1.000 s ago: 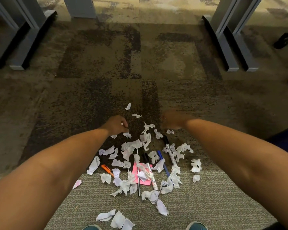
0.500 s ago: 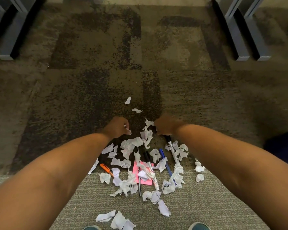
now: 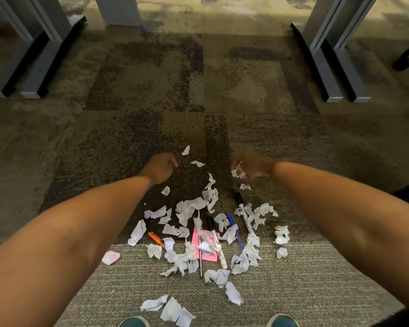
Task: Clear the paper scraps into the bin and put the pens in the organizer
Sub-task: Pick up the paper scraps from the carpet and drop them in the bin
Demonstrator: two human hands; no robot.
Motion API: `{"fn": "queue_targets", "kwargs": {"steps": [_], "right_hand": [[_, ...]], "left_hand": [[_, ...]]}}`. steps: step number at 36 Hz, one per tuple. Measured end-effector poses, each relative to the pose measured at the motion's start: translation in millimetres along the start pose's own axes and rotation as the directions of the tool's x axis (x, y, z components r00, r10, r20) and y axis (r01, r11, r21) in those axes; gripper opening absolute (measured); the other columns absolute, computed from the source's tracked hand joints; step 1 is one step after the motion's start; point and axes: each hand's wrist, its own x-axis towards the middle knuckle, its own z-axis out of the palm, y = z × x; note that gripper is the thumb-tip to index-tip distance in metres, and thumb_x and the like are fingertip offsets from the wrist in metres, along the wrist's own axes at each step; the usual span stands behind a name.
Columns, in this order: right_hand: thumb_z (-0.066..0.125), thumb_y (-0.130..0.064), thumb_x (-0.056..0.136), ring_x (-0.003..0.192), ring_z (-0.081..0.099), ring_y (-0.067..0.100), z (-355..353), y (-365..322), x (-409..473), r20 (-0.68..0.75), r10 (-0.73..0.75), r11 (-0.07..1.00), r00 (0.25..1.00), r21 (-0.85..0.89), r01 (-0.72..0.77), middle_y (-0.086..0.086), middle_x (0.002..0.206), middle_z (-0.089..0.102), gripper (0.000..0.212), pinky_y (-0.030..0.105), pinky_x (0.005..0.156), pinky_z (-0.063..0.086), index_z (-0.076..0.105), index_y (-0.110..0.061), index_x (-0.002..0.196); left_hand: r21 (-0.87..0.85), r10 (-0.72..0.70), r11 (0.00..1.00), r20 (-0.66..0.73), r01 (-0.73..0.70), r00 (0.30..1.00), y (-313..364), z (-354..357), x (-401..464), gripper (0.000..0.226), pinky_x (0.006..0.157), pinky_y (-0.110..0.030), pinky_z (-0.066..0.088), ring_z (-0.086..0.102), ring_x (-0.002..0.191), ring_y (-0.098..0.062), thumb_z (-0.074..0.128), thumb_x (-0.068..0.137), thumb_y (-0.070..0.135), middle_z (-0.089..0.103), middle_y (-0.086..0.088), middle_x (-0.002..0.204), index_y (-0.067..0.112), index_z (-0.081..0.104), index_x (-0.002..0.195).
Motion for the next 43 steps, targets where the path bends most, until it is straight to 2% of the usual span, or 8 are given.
{"fn": "queue_targets", "kwargs": {"steps": [6,9,12,18,22,28,33,43], "right_hand": [[0.050,-0.014,0.097,0.057,0.052,0.014,-12,8,-6,-0.135,0.049,0.989,0.990,0.145,-0.029,-0.002,0.067,0.055,0.034,0.016,0.040,0.041,0.053,-0.028,0.067],[0.054,-0.029,0.095,0.045,0.039,0.012,-15,14,-4,-0.203,0.076,0.986,0.976,0.162,-0.043,-0.011,0.043,0.042,0.043,0.021,0.046,0.035,0.045,-0.026,0.053],[0.062,-0.033,0.093,0.048,0.046,0.005,-15,17,-4,-0.200,0.066,0.998,0.977,0.033,-0.061,-0.011,0.055,0.049,0.039,0.019,0.047,0.034,0.045,-0.030,0.058],[0.053,0.008,0.086,0.052,0.054,0.014,-2,30,6,-0.075,0.126,0.989,0.989,-0.073,-0.131,0.012,0.076,0.064,0.016,0.022,0.041,0.041,0.059,-0.006,0.081],[0.058,0.012,0.085,0.057,0.063,0.013,9,36,11,0.049,0.125,0.989,0.991,-0.089,-0.120,0.015,0.096,0.069,0.031,0.020,0.042,0.048,0.062,-0.011,0.106],[0.074,-0.017,0.088,0.053,0.067,0.009,29,54,27,0.120,0.099,0.994,0.988,-0.065,-0.092,0.002,0.077,0.066,0.024,0.018,0.043,0.047,0.060,-0.016,0.108],[0.079,-0.038,0.081,0.048,0.066,0.004,38,59,30,0.182,0.061,0.991,0.981,-0.127,-0.038,-0.003,0.081,0.068,0.038,0.023,0.050,0.046,0.054,-0.025,0.107],[0.073,-0.011,0.083,0.057,0.070,0.008,36,41,22,0.230,0.049,0.978,0.972,-0.210,0.001,0.003,0.081,0.073,0.011,0.023,0.055,0.054,0.066,-0.019,0.083]], "left_hand": [[-0.006,-0.046,0.999,-0.086,0.046,0.995,-5,-11,-3,0.030,0.077,-0.029,0.043,0.059,0.087,-0.023,0.040,0.089,-0.003,0.068,-0.010,0.097,0.000,0.070,0.087],[-0.004,-0.090,0.996,-0.095,0.090,0.991,-10,-13,-2,0.027,0.082,-0.036,0.047,0.062,0.091,-0.029,0.044,0.092,0.012,0.068,-0.016,0.098,0.001,0.069,0.091],[0.021,-0.105,0.994,-0.057,0.106,0.993,-12,-9,-2,0.025,0.078,-0.032,0.047,0.064,0.092,-0.029,0.054,0.090,0.020,0.069,-0.016,0.097,0.002,0.070,0.094],[0.176,-0.178,0.970,0.045,0.168,0.983,-21,8,-2,0.033,0.086,-0.033,0.048,0.062,0.103,-0.032,0.072,0.085,0.028,0.068,-0.018,0.106,-0.001,0.068,0.099],[0.256,-0.200,0.953,0.125,0.163,0.972,-28,16,-4,0.040,0.082,-0.033,0.046,0.058,0.104,-0.030,0.076,0.081,0.032,0.062,-0.015,0.109,0.003,0.060,0.104],[0.237,-0.129,0.967,0.133,0.095,0.983,-35,23,-4,0.043,0.063,-0.029,0.036,0.053,0.086,-0.021,0.084,0.072,0.028,0.058,-0.010,0.097,0.007,0.056,0.098],[0.310,-0.118,0.949,0.159,0.064,0.980,-32,31,1,0.034,0.077,-0.030,0.046,0.060,0.095,-0.028,0.082,0.075,0.019,0.062,-0.015,0.105,0.005,0.063,0.099],[0.336,-0.122,0.940,0.189,0.052,0.974,-28,34,-2,0.033,0.083,-0.031,0.050,0.061,0.101,-0.027,0.073,0.083,0.013,0.061,-0.017,0.117,0.007,0.061,0.113]]}}
